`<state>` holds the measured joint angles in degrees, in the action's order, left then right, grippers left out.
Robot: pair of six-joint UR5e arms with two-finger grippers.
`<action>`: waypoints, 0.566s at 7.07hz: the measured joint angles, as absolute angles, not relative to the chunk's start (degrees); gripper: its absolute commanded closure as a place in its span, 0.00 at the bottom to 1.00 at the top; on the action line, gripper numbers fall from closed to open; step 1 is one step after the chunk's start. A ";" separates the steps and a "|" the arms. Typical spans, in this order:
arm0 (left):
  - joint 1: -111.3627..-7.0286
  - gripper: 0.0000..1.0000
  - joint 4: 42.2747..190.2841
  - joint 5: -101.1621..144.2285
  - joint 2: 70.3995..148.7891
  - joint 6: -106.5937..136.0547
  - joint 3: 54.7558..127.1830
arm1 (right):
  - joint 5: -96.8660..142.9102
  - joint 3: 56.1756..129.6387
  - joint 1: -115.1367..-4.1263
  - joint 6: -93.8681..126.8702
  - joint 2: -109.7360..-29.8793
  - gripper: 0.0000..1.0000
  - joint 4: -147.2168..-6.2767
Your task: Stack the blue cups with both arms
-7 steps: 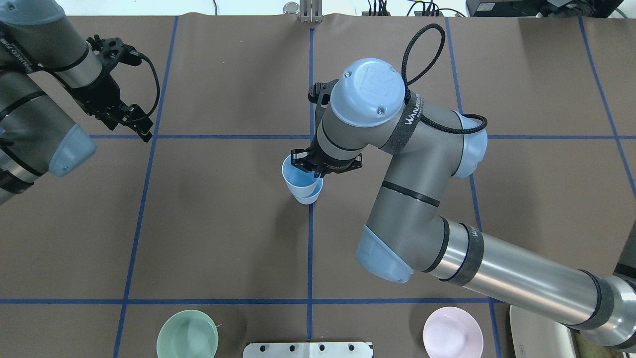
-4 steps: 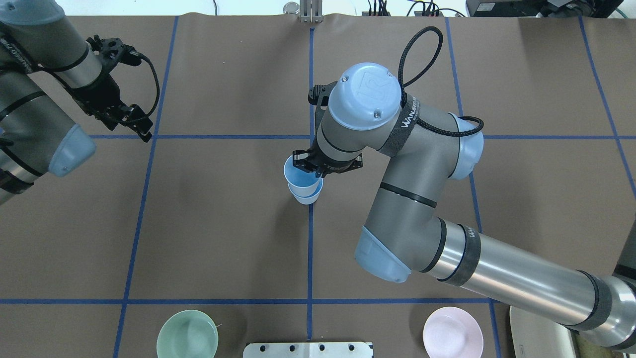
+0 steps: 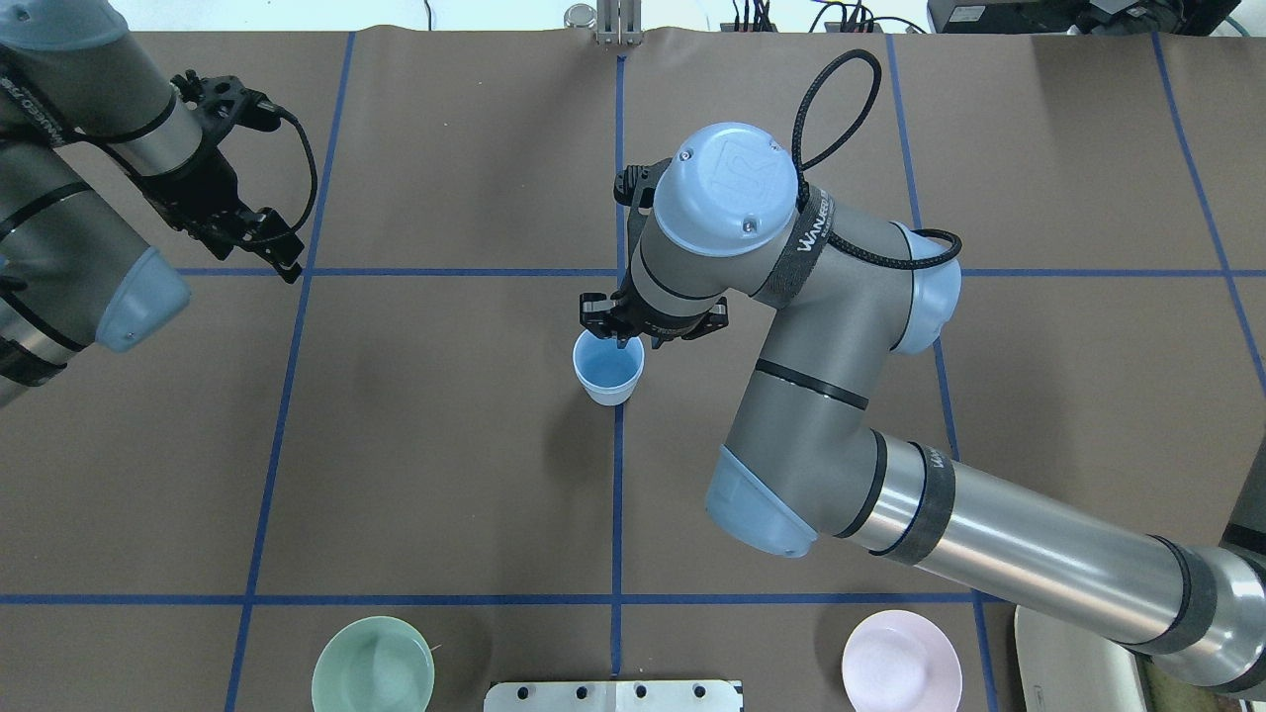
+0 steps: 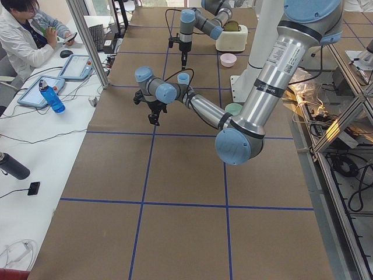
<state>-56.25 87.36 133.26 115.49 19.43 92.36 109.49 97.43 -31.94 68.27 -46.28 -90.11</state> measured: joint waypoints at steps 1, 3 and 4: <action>-56.42 0.03 87.34 133.27 115.50 19.35 92.39 | 109.74 97.62 -32.72 68.14 -46.43 0.00 -90.10; -58.55 0.03 87.29 133.50 115.25 19.10 92.52 | 110.93 99.66 -36.92 65.16 -48.93 0.00 -90.05; -60.42 0.03 87.08 133.58 114.52 18.10 92.61 | 111.12 102.01 -40.08 61.53 -51.88 0.00 -89.99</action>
